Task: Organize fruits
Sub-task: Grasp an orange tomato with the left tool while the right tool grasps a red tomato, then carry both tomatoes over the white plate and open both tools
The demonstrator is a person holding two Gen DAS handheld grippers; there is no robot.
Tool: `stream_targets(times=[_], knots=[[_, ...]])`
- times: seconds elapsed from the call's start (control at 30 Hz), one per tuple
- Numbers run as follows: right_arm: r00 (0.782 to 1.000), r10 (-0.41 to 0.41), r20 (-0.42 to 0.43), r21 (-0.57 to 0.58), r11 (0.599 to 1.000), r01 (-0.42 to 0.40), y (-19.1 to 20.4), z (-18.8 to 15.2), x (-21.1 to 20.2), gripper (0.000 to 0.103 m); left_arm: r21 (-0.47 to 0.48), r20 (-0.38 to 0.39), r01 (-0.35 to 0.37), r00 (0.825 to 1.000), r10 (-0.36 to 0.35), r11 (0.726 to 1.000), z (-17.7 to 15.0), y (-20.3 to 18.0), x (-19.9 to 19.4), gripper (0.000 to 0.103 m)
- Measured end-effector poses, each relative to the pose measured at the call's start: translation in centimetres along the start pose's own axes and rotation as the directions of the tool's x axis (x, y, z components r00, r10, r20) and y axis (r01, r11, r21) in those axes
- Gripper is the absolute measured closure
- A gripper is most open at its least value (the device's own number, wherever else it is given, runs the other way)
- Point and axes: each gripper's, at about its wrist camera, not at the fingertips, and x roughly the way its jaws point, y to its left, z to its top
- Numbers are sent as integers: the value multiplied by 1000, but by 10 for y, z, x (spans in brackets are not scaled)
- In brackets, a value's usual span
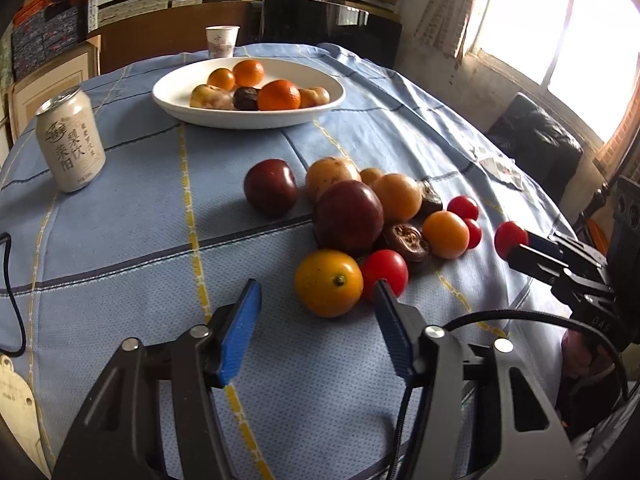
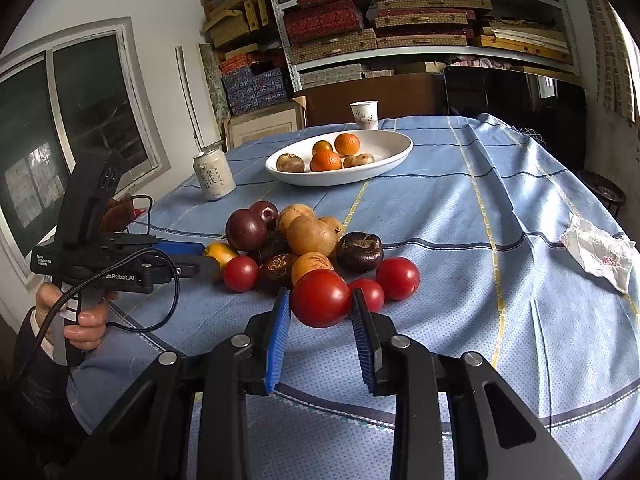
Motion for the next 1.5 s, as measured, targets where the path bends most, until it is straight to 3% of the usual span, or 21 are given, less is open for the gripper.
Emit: stream_targets(times=[0.23,0.53,0.87,1.2,1.37,1.5], knots=[[1000,-1,-1,1,1000,1,0,0,0,72,10,1,-12,1000,12,1000,7,0,3,53],[1000,-3,-7,1,1000,3,-1,0,2,72,-15,-16,25,1000,-26,1000,9,4,8,66],[1000,-7,-14,7,1000,8,0,0,3,72,-18,-23,9,1000,-9,1000,9,3,10,66],[999,-23,-36,0,1000,23,1,1,6,72,-47,50,50,998,-48,998,4,5,-18,66],[994,86,-69,21,996,-85,4,23,0,72,-39,84,100,992,-97,994,16,12,-46,66],[986,157,-54,2,988,-157,6,61,-1,72,-11,100,77,992,-76,997,45,16,-57,66]])
